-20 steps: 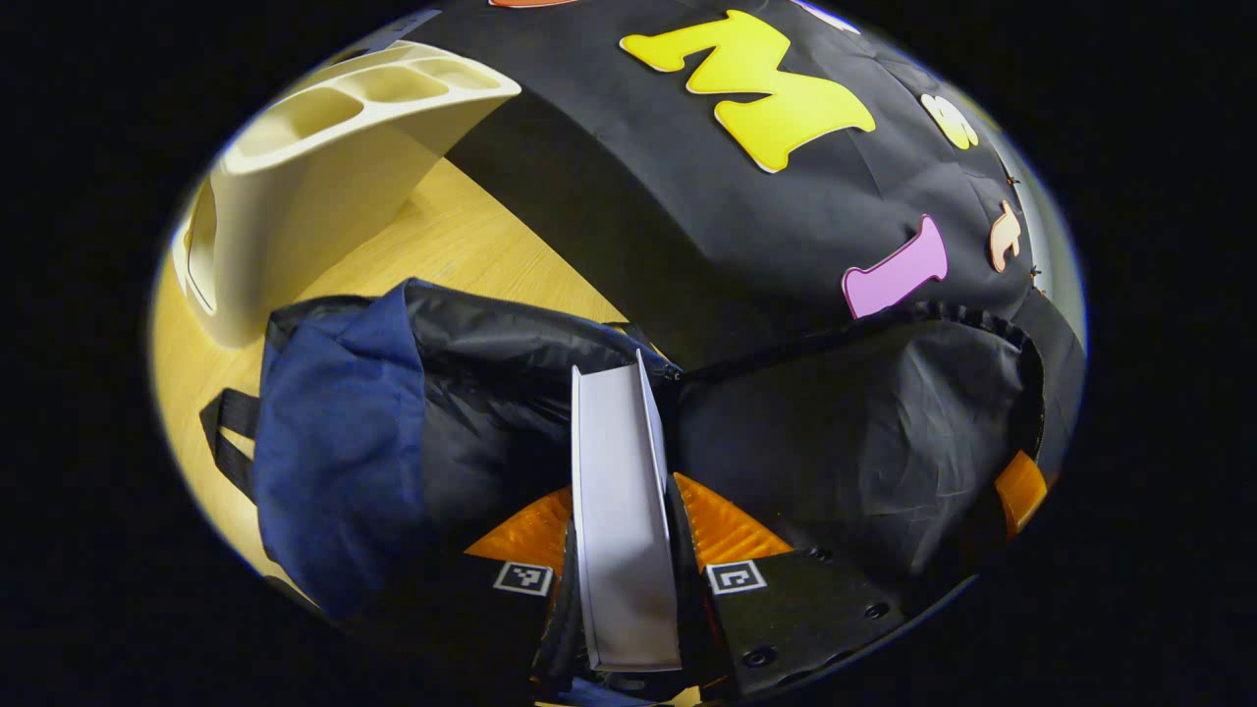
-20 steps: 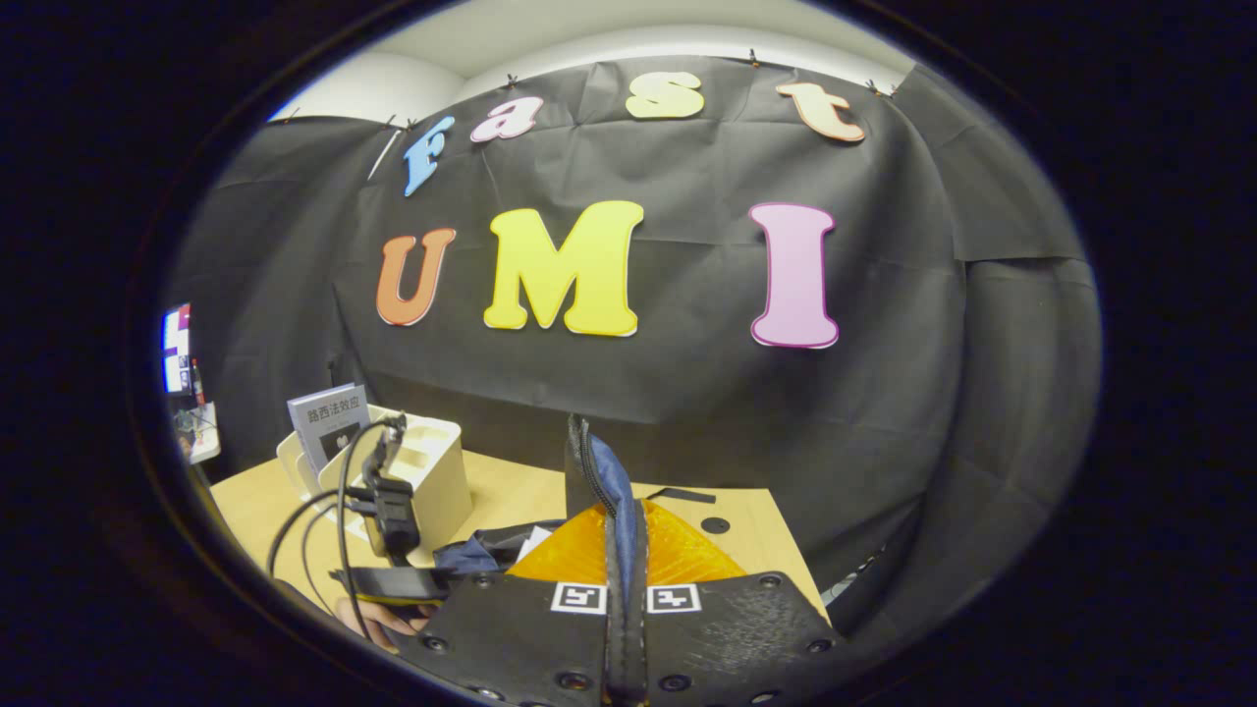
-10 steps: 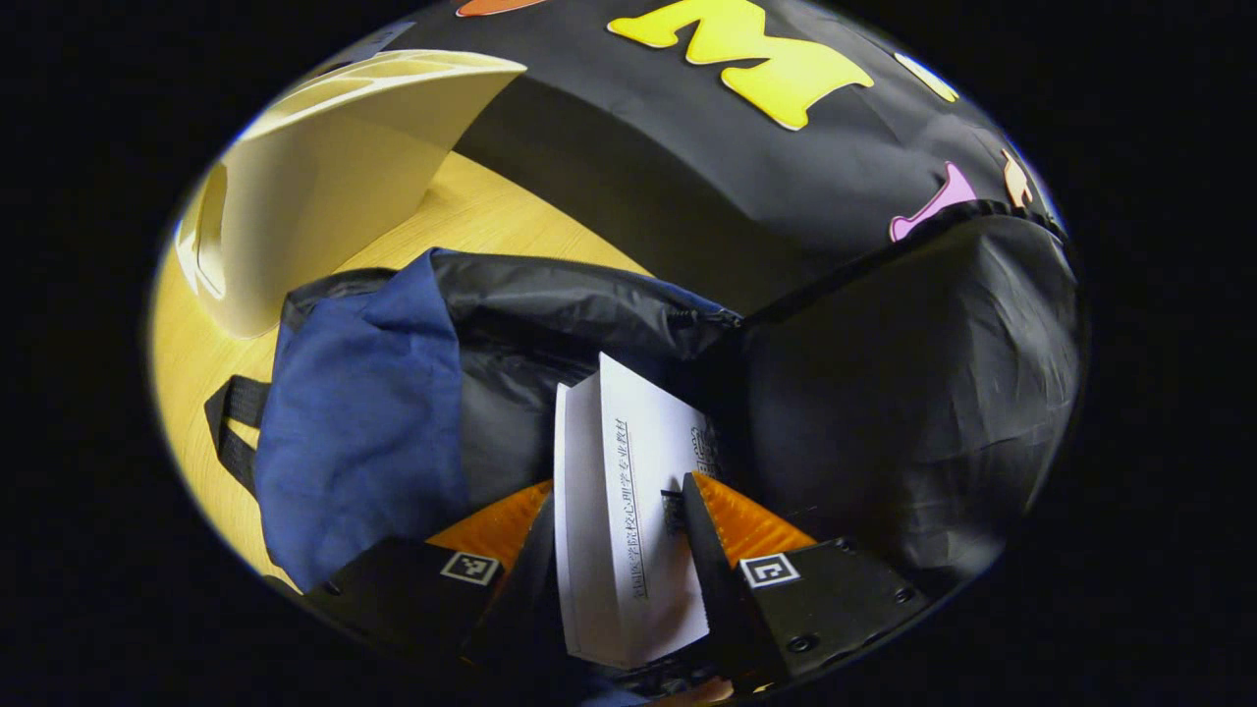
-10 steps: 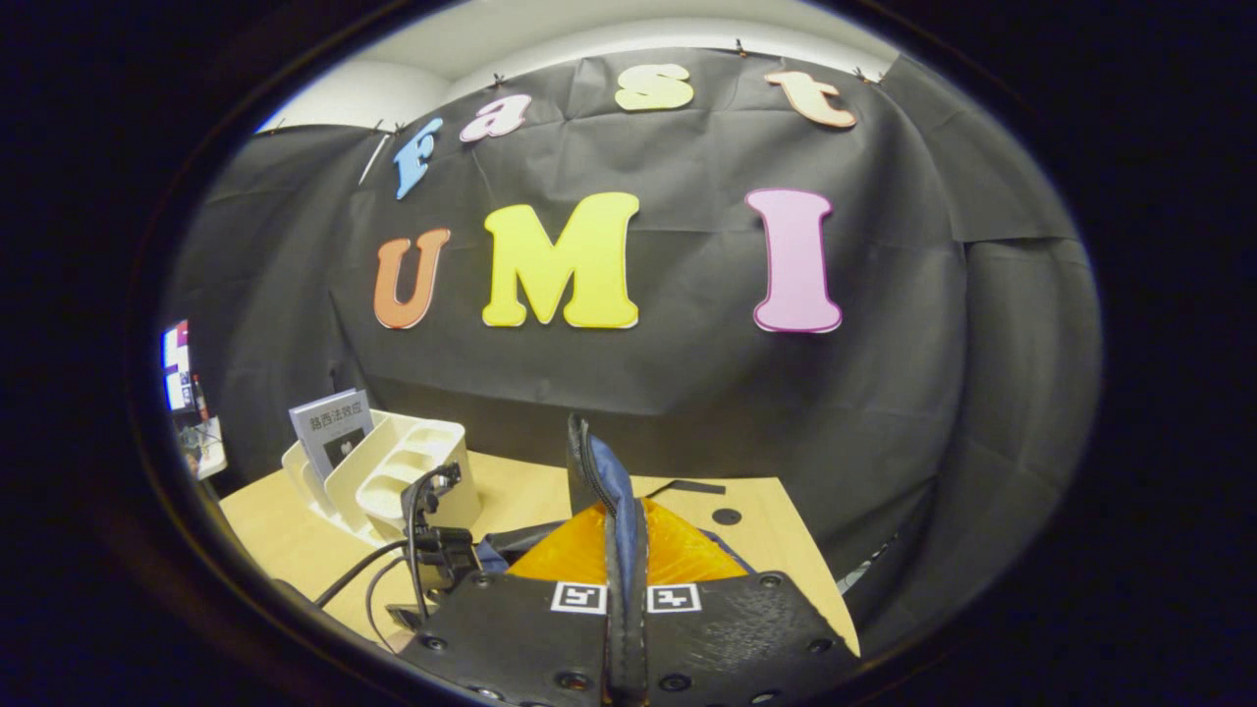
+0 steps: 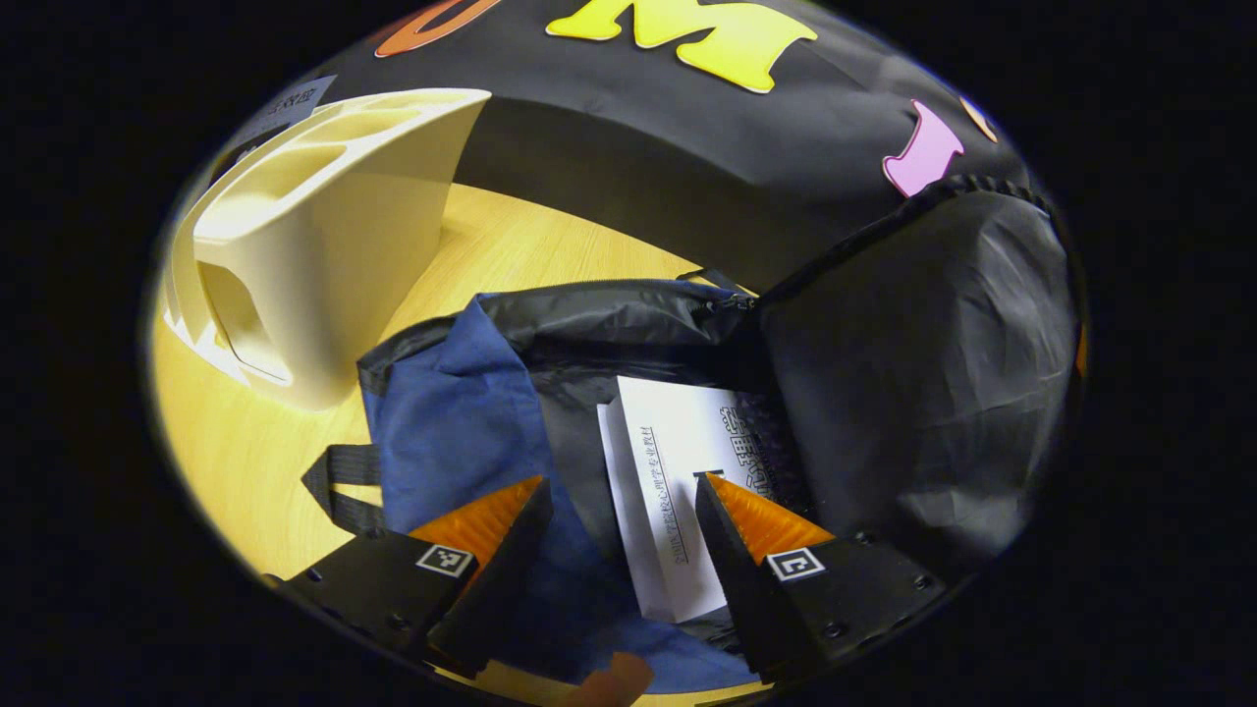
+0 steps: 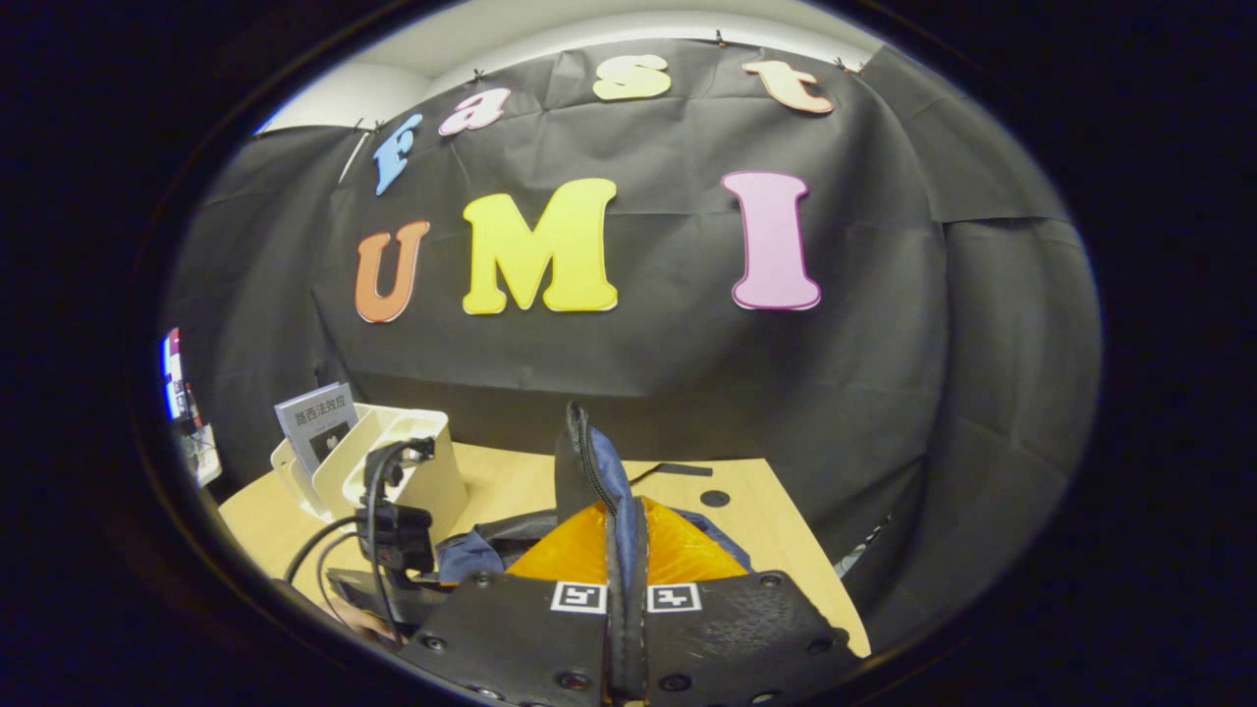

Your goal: Open the schoolbag, grab two books from the bookshelf and put them into the schoolbag.

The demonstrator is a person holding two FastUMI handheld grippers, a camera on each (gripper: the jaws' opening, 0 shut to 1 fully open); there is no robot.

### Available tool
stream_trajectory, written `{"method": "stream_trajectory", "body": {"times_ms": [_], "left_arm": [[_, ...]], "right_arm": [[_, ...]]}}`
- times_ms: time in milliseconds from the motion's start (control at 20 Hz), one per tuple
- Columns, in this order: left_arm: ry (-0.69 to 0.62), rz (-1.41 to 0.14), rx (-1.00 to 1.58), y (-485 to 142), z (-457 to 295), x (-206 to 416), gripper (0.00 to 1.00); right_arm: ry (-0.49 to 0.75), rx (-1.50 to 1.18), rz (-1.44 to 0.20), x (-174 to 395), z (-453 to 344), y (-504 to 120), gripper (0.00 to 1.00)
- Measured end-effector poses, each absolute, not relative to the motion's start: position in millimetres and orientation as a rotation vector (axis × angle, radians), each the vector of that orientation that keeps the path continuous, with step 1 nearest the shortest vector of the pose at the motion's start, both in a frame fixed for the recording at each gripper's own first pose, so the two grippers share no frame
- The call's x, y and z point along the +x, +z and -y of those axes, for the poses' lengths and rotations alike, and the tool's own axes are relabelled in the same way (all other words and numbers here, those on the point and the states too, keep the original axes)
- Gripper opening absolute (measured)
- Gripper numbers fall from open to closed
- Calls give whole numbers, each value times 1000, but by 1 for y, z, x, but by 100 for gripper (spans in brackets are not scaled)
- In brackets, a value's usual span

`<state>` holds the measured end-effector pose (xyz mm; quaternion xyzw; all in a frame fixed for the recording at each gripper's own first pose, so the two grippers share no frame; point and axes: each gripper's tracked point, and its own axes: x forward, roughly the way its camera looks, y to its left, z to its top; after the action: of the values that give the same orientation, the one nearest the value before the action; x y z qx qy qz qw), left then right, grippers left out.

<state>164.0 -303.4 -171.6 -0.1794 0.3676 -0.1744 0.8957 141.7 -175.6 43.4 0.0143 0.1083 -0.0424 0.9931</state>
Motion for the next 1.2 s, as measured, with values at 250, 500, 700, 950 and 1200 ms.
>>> {"method": "stream_trajectory", "body": {"times_ms": [250,500,700,950,1200], "left_arm": [[-383,-657,-240,-136,257,145,93],[-357,-559,-194,-97,197,133,93],[-302,-488,-137,-71,134,127,99],[-198,-429,-82,-42,48,129,98],[-125,-364,-36,-5,-15,152,98]], "right_arm": [[-106,49,-225,133,176,31,0],[-110,89,-233,129,172,22,1],[-139,95,-238,127,174,19,1],[-161,92,-255,127,170,15,0],[-166,81,-253,130,163,15,0]]}}
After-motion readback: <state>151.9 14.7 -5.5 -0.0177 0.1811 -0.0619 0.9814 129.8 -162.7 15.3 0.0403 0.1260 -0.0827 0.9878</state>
